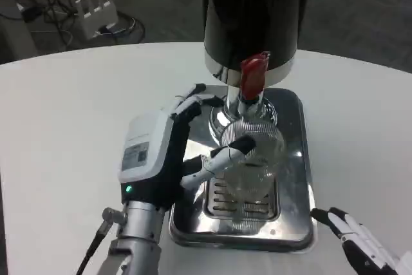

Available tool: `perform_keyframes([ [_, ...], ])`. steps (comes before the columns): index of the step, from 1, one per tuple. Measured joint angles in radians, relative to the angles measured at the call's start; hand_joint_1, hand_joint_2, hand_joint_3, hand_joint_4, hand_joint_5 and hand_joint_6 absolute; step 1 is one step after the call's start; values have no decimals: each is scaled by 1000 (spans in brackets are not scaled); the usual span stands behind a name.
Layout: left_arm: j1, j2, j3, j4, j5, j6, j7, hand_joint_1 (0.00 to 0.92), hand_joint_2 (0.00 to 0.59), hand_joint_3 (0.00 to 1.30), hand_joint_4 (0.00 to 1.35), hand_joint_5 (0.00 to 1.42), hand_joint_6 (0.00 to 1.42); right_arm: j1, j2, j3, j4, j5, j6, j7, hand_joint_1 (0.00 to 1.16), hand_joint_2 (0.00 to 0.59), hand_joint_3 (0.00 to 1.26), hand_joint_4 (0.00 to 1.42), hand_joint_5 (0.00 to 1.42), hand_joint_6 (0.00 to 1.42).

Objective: Grasp the cup under the faucet to collect the drink, then remove the cup.

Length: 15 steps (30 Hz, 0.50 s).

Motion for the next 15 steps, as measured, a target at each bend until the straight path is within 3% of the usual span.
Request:
perform_keyframes([
  [11,137,30,47,-154,-46,-10,-39,0,27,225,104,290,328,-1,2,-3,7,0,-1,-1,490,489,85,0,0,0],
  [15,177,31,63,-254,-84,-21,-94,0,27,216,104,275,318,-5,4,7,10,0,-1,-1,486,491,85,0,0,0],
])
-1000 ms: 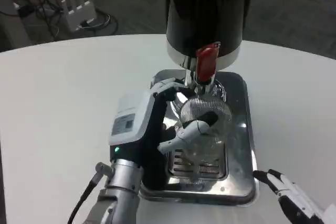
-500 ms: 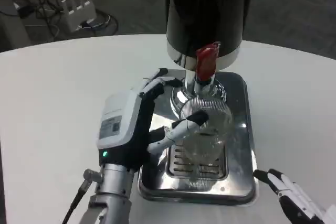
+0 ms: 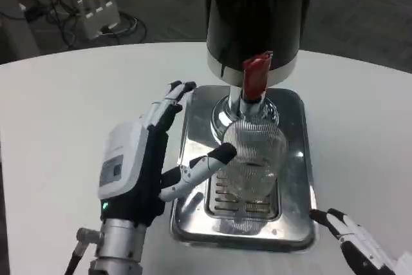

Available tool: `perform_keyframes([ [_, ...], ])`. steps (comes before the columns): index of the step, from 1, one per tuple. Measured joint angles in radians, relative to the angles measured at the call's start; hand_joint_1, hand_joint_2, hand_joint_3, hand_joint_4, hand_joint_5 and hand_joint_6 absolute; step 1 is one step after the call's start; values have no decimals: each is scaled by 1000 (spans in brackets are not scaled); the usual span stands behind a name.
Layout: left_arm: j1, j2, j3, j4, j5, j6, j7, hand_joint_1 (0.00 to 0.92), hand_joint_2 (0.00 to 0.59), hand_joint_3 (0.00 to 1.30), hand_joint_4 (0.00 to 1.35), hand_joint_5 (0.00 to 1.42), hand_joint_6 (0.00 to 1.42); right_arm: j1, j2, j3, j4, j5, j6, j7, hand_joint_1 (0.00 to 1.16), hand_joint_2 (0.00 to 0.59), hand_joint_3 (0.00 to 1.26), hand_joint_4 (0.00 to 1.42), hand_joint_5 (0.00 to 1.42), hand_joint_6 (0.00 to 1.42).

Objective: Grasp the cup under the faucet to collect the drink, then remove the cup.

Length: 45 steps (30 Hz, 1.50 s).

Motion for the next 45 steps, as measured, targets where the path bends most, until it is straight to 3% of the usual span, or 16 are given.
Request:
perform_keyframes([
  [7,49,-43,28,-222,-57,2,-109,0,49,166,96,221,154,-9,2,1,10,0,0,0,481,492,85,0,0,0],
  [18,48,-104,36,-372,-104,23,-254,0,60,157,77,218,138,-12,7,3,10,0,0,0,477,492,93,0,0,0],
  [32,3,-128,32,-391,-191,28,-432,0,63,150,72,208,152,-8,10,2,10,0,0,0,474,492,95,0,0,0],
  [45,-25,-158,0,-416,-184,27,-469,0,57,147,75,208,156,-13,12,0,10,1,0,0,474,492,95,0,0,0],
])
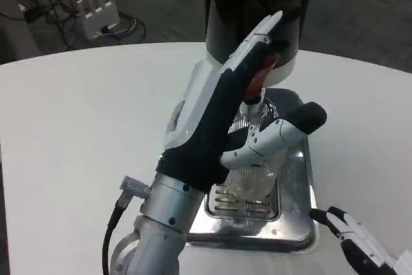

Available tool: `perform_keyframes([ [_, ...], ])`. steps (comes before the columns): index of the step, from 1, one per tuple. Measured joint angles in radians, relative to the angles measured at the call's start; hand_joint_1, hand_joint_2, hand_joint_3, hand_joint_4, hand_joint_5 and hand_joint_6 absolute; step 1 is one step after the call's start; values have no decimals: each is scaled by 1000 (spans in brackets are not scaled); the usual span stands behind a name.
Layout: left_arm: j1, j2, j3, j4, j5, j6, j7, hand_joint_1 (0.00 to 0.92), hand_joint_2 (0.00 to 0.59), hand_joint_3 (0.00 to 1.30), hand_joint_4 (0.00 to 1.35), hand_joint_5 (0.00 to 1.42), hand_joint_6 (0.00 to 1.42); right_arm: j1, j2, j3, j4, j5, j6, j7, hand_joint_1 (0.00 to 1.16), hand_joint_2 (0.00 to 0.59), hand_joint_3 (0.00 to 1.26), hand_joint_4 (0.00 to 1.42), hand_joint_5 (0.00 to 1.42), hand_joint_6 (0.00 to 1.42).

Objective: Grasp the cup under the faucet to collect the drink, then remove the cup.

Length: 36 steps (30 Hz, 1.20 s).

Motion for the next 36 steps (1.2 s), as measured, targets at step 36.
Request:
perform_keyframes([
  [36,-18,104,-40,-16,159,42,-53,0,68,65,0,77,46,-2,5,9,0,2,0,0,473,492,95,0,0,0],
])
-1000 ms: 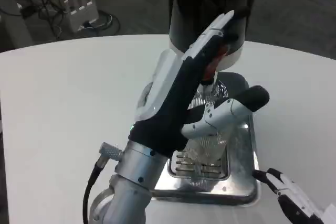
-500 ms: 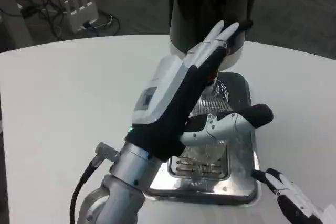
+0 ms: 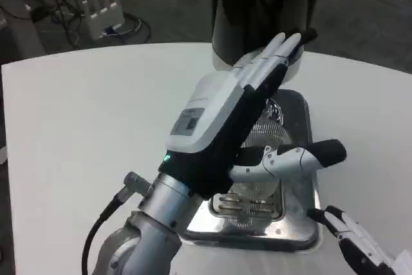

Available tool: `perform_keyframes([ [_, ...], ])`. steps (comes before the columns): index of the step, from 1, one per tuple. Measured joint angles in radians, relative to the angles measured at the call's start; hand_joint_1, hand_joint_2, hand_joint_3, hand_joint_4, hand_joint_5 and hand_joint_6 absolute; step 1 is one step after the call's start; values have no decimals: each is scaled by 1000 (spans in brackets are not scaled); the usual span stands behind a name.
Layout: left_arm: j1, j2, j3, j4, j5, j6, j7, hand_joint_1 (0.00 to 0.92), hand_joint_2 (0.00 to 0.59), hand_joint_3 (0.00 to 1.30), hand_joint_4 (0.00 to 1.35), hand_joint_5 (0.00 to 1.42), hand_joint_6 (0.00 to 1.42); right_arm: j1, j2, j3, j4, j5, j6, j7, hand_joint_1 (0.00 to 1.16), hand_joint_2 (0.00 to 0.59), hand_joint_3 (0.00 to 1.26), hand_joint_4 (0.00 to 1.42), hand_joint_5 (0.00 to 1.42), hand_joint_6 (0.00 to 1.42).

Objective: Grasp the cup under the faucet to collect the drink, then remove the cup.

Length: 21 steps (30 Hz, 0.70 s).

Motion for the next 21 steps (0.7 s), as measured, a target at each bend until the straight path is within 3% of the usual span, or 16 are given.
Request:
perform_keyframes([
  [16,-23,24,-29,-5,43,21,-22,0,74,55,0,65,34,-8,0,0,10,28,0,0,474,491,95,0,0,0],
  [17,-23,24,-29,-5,43,21,-22,0,74,55,0,65,33,-10,0,0,15,38,0,0,495,480,95,0,0,0],
  [21,-23,24,-29,-6,42,24,-27,0,82,62,0,63,28,-43,18,-5,112,139,-2,-18,674,325,86,55,17,29],
])
